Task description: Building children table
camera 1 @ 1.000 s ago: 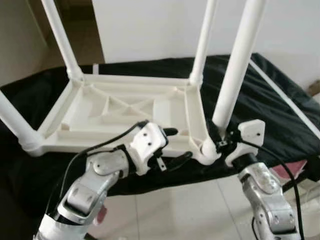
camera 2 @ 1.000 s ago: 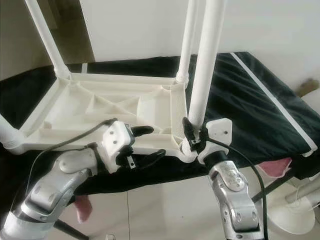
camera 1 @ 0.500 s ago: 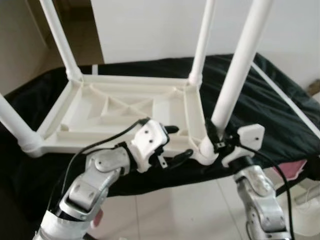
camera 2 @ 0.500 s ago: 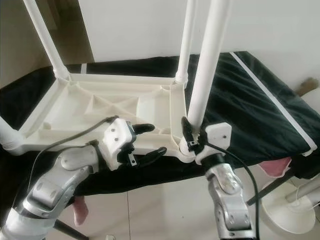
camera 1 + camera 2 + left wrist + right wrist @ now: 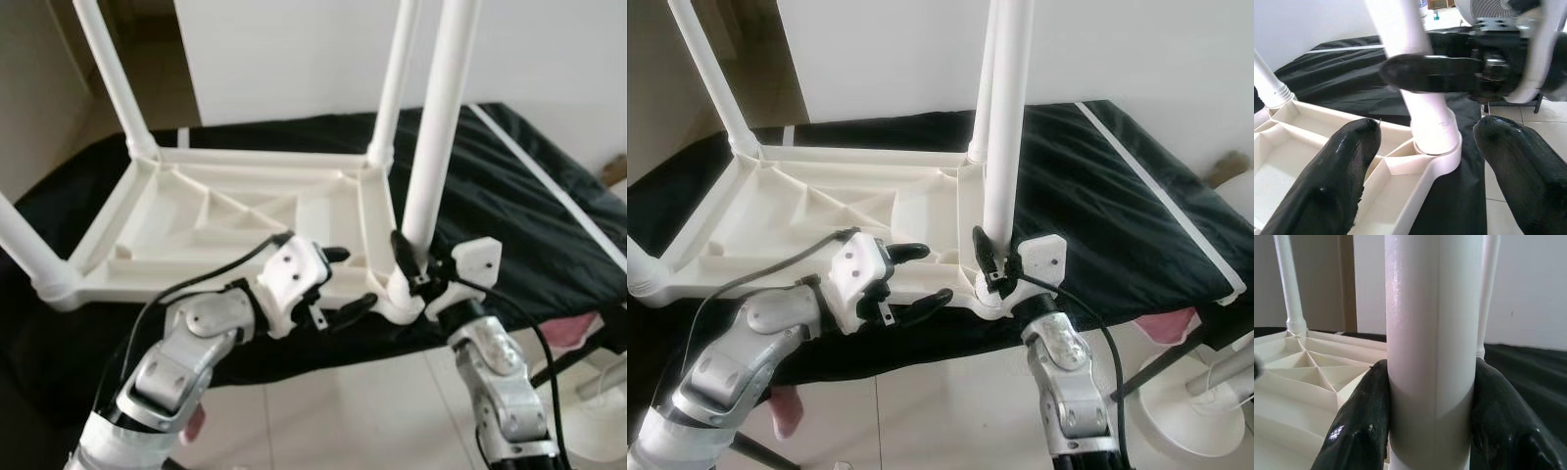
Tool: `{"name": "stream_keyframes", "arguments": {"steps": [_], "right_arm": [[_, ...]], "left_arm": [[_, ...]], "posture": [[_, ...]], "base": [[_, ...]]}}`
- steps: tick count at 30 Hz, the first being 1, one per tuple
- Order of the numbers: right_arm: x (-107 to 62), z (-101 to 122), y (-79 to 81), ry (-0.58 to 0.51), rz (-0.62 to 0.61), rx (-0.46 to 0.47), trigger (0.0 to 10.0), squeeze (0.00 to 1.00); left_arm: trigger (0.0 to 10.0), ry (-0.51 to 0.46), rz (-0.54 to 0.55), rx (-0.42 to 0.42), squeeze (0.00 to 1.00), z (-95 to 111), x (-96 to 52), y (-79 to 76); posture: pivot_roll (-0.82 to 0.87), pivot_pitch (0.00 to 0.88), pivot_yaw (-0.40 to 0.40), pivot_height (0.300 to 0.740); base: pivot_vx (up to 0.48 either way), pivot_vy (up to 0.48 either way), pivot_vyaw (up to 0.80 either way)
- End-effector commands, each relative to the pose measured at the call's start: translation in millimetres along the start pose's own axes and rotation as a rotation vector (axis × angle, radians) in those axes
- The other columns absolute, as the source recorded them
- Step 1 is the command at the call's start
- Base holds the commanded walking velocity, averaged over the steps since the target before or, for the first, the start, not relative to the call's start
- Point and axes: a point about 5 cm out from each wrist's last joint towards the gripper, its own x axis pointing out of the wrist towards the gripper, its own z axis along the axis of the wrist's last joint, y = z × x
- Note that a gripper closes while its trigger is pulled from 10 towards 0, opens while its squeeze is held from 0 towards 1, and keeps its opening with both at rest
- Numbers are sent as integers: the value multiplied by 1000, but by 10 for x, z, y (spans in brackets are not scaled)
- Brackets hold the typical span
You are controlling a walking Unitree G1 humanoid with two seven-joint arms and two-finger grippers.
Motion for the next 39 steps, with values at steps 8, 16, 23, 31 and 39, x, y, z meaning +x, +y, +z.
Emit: {"name": "stream_keyframes", "arguments": {"steps": [8,16,23,31,39], "right_arm": [[-277,-237,24,89,-41,-35,10000,0],[-417,-249,17,48,-71,24,10000,0],[-442,-271,65,45,-64,110,10000,0],[-490,-368,69,92,-87,181,10000,0],[-433,-415,63,120,-96,156,10000,0]], "left_arm": [[10000,-1,-51,7,0,19,-1,-41],[10000,4,-62,8,0,18,-2,-29],[10000,4,-69,13,0,21,-1,-26],[10000,5,-73,16,0,22,-7,-23],[10000,6,-78,22,0,30,-7,-25]], "posture": [[12,92,-4,740],[6,93,10,740],[8,86,17,740],[8,83,19,740],[13,78,19,740]], "base": [[0,0,0],[0,0,0],[0,0,0],[0,0,0],[0,0,0]]}}
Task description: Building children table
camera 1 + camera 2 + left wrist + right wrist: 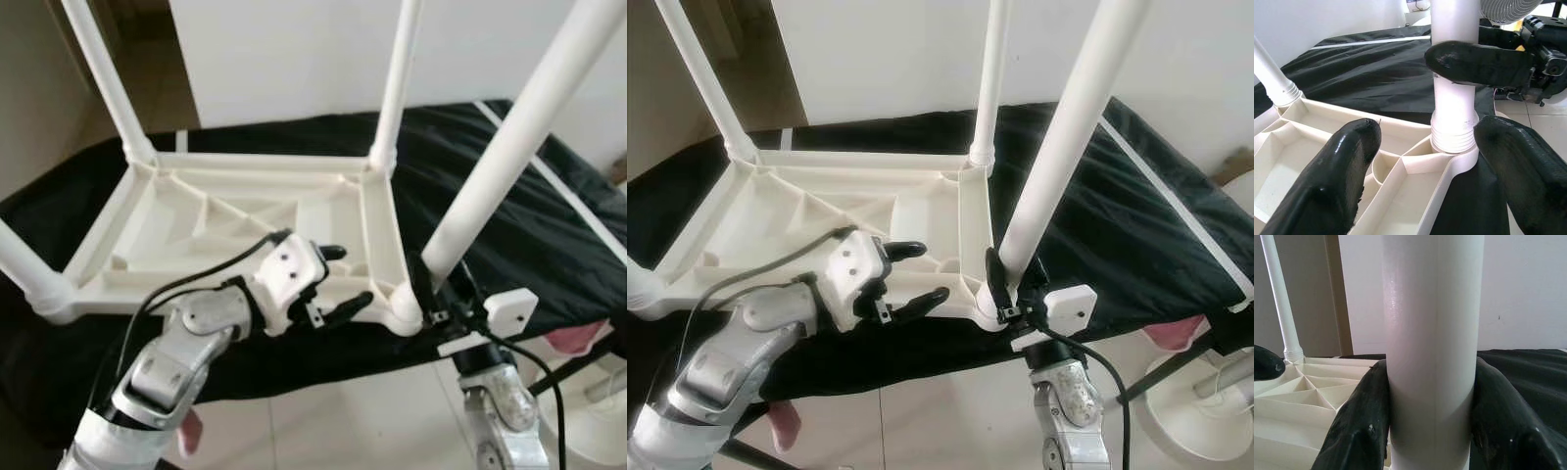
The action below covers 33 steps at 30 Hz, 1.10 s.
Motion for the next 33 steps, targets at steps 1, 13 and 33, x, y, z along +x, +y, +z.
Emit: {"name": "stream_keyframes", "arguments": {"steps": [1,13,33], "right_arm": [[-122,-321,10,205,-26,48,10000,0],[-63,-448,14,338,-73,15,10000,0],[31,-349,-184,287,-434,-58,10000,0]], "left_arm": [[10000,-9,-77,9,0,35,18,-48],[10000,-3,-77,21,0,32,22,-70],[10000,-6,-99,16,0,38,34,-121]], "posture": [[14,77,18,740],[22,72,8,740],[20,77,6,740]], "base": [[0,0,0],[0,0,0],[0,0,0]]}}
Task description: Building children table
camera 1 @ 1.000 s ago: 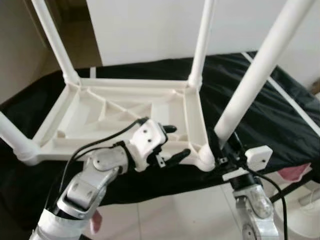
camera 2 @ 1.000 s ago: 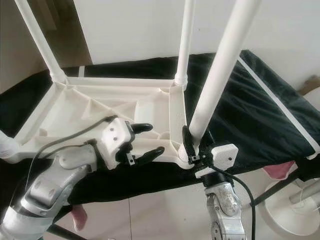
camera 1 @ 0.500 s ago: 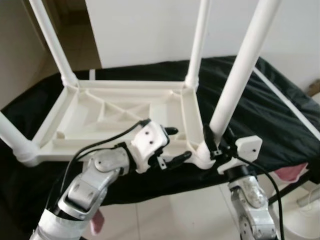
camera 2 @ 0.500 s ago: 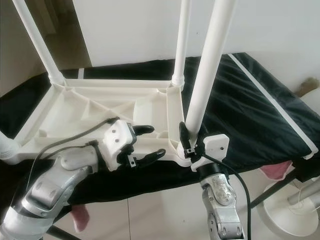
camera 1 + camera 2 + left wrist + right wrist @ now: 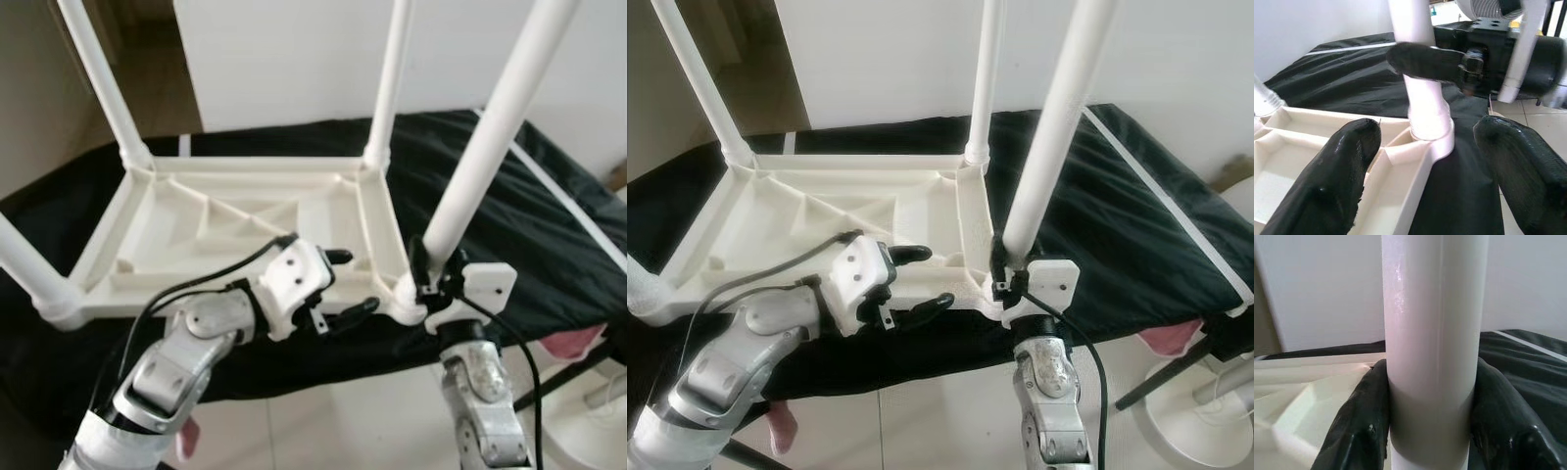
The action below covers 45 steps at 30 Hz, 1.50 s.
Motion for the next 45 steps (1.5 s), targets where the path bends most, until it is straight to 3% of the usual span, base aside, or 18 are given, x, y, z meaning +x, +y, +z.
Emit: {"name": "stream_keyframes", "arguments": {"steps": [1,9,13,20,29,30,31,43,44,45], "right_arm": [[-118,-346,-131,218,-113,-14,10000,0],[0,-355,-40,228,-235,-26,10000,0],[58,-370,-255,231,-370,-78,10000,0],[80,-379,-315,242,-414,-95,10000,0],[129,-313,-239,192,-361,-61,10000,0],[135,-305,-246,188,-354,-55,10000,373],[144,-292,-246,176,-336,-40,10000,1000],[233,-176,-290,102,-193,-44,10000,980],[258,-172,-324,105,-148,-49,10000,0],[258,-172,-324,105,-148,-49,10000,0]], "left_arm": [[10000,-1,-64,0,0,8,11,-53],[10000,-9,-67,-5,0,2,78,-61],[10000,-26,-78,-12,0,-2,175,-94],[10000,-32,-79,-23,0,-11,225,-104],[10000,-38,-63,-33,0,-24,268,-96],[10000,-39,-62,-33,0,-23,272,-96],[10000,-41,-59,-33,0,-23,276,-96],[10000,-61,-17,-43,0,-12,350,-80],[10000,-63,-16,-44,0,-7,360,-79],[10000,-63,-16,-44,0,-7,360,-79]], "posture": [[19,79,4,740],[19,79,1,740],[12,77,0,740],[4,73,3,740],[1,75,-8,740],[1,74,-8,740],[0,75,-9,740],[-10,77,-13,740],[-10,78,-13,740],[-10,78,-13,740]], "base": [[0,0,0],[0,0,0],[0,0,0],[0,0,0],[0,0,0],[0,0,0],[0,0,0],[0,0,0],[0,0,0],[0,0,0]]}}
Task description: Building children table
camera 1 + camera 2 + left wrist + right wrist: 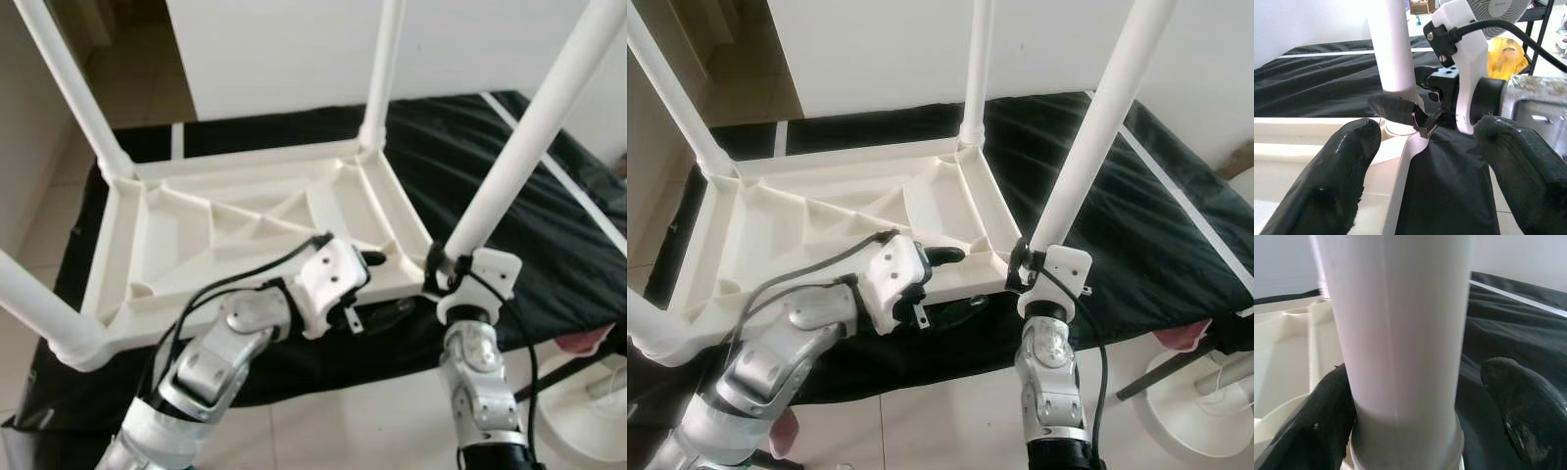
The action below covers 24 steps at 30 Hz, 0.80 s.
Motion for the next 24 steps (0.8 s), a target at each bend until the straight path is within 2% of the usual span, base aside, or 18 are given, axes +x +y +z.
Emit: {"name": "stream_keyframes", "arguments": {"steps": [1,5,9,15,20,24], "right_arm": [[23,-16,-41,8,34,10,10000,0],[72,-13,-89,10,120,5,10000,0],[177,26,-181,3,314,-22,10000,0],[241,66,-208,5,430,-41,10000,0],[290,97,-241,17,582,-84,10000,0],[342,115,-271,31,665,-112,10000,0]], "left_arm": [[10000,7,22,4,0,-20,18,10],[10000,13,38,7,0,-29,44,24],[10000,58,158,7,0,-105,168,114],[10000,91,218,22,0,-156,239,136],[10000,157,249,104,0,-247,302,151],[10000,171,237,135,0,-261,341,135]], "posture": [[-10,78,-13,740],[-11,78,-10,740],[-17,79,-2,740],[-20,77,0,740],[-15,75,0,740],[-12,71,1,740]], "base": [[0,0,0],[0,0,0],[0,0,0],[0,0,0],[0,0,0],[0,0,0]]}}
